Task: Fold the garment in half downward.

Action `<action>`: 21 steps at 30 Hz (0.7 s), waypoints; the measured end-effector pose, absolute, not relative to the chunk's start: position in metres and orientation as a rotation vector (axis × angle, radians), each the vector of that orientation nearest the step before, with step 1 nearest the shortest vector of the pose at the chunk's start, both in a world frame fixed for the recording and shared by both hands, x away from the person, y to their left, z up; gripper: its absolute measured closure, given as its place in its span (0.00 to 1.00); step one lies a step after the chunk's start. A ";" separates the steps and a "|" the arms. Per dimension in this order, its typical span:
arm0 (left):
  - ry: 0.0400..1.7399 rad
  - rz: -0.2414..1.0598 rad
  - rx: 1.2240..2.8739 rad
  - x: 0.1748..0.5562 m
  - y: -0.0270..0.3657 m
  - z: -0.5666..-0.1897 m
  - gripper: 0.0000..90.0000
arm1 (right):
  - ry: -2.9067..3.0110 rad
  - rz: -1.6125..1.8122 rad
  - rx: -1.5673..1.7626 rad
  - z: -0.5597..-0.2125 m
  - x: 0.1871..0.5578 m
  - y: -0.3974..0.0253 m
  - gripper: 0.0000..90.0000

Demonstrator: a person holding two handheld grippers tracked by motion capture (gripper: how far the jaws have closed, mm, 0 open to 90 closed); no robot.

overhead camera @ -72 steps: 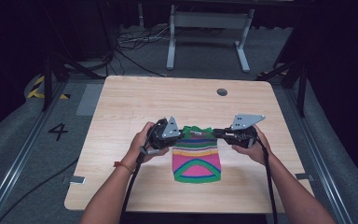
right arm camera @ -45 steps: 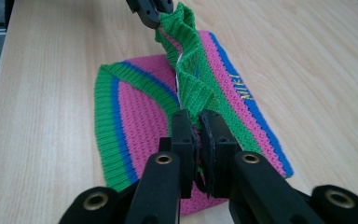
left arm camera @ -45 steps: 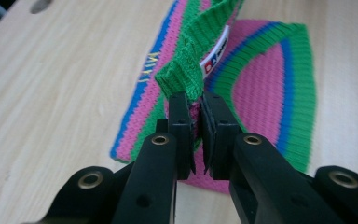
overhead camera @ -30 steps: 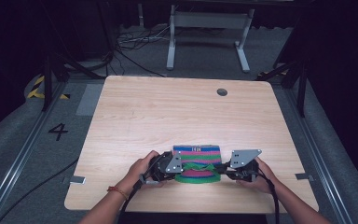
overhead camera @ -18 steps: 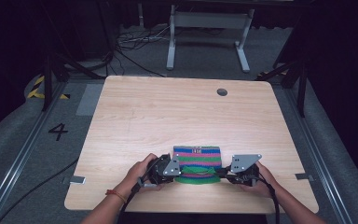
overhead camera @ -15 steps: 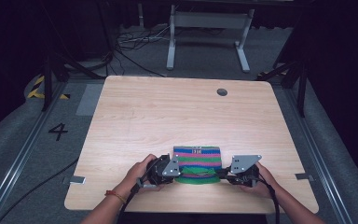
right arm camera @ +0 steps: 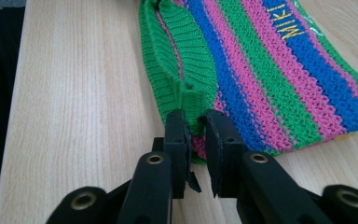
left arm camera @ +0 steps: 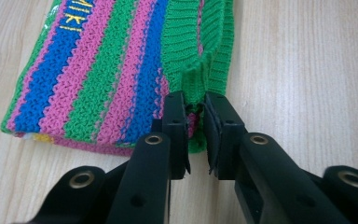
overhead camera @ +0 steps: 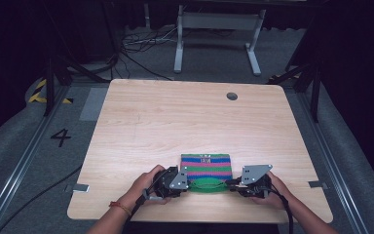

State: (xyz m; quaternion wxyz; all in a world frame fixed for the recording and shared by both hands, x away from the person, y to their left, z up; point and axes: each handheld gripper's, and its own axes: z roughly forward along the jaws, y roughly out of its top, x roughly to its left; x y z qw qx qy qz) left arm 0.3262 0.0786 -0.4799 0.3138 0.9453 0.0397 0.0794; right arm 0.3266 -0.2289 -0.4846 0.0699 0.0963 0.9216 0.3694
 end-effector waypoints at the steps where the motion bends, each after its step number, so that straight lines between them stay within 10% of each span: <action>1: 0.110 0.214 2.492 0.326 0.080 -0.479 0.86 | 2.771 1.111 0.288 -0.484 0.326 -0.230 0.87; 21: 0.201 0.182 2.465 0.331 0.068 -0.479 0.70 | 2.750 1.136 0.263 -0.480 0.322 -0.217 0.89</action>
